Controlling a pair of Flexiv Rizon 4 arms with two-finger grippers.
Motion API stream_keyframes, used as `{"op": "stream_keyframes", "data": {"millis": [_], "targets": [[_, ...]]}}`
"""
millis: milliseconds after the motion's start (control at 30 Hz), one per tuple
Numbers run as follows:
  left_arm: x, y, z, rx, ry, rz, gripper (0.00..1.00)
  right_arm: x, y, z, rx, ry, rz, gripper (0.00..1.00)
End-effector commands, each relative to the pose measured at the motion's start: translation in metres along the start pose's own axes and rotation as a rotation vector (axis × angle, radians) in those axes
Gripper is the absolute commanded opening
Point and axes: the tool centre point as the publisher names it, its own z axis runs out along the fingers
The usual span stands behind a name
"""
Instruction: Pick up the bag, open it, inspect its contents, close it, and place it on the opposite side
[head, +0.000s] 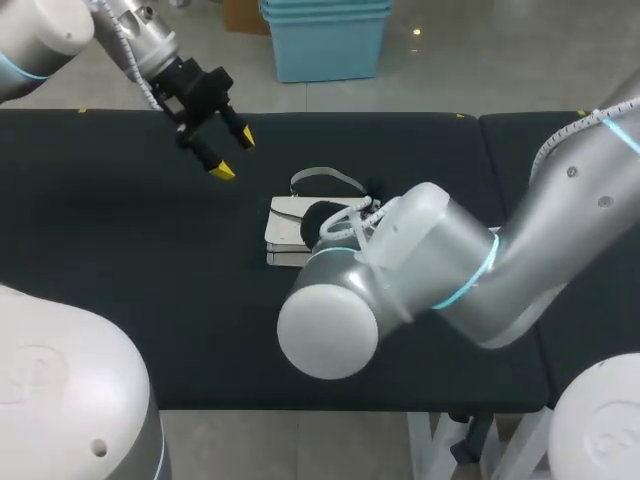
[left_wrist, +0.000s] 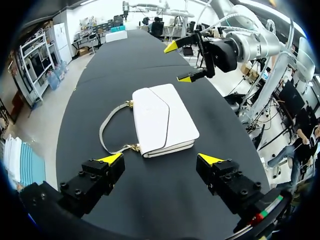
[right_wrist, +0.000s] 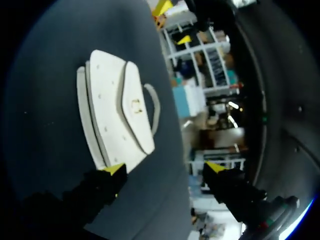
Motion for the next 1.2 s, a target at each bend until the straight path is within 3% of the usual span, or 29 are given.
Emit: {"op": "stream_keyframes", "data": {"millis": [33, 200, 533, 933, 1033, 1167, 1200], "targets": [[-0.003, -0.005, -0.001, -0.006, -0.007, 0.022, 1.00, 0.014, -0.009, 0.004, -0.092, -0.085, -0.035, 1.00], [0.001, -0.018, 0.002, -0.022, -0.145, 0.100, 1.00, 0.030, -0.015, 0.009, -0.086, -0.107, -0.055, 1.00], [0.004, -0.031, 0.026, -0.064, -0.419, 0.256, 1.00, 0.035, -0.016, 0.017, -0.102, -0.096, -0.052, 1.00], [-0.001, -0.033, 0.038, -0.023, -0.520, 0.350, 1.00, 0.042, -0.005, 0.019, -0.126, -0.088, -0.087, 1.00], [-0.002, -0.033, 0.040, -0.032, -0.553, 0.373, 1.00, 0.044, -0.004, 0.020, -0.135, -0.090, -0.092, 0.81], [-0.004, -0.036, 0.044, -0.051, -0.593, 0.400, 1.00, 0.047, -0.001, 0.025, -0.143, -0.087, -0.098, 0.75], [-0.004, -0.036, 0.045, -0.045, -0.592, 0.404, 1.00, 0.048, 0.000, 0.026, -0.143, -0.087, -0.098, 0.67]]}}
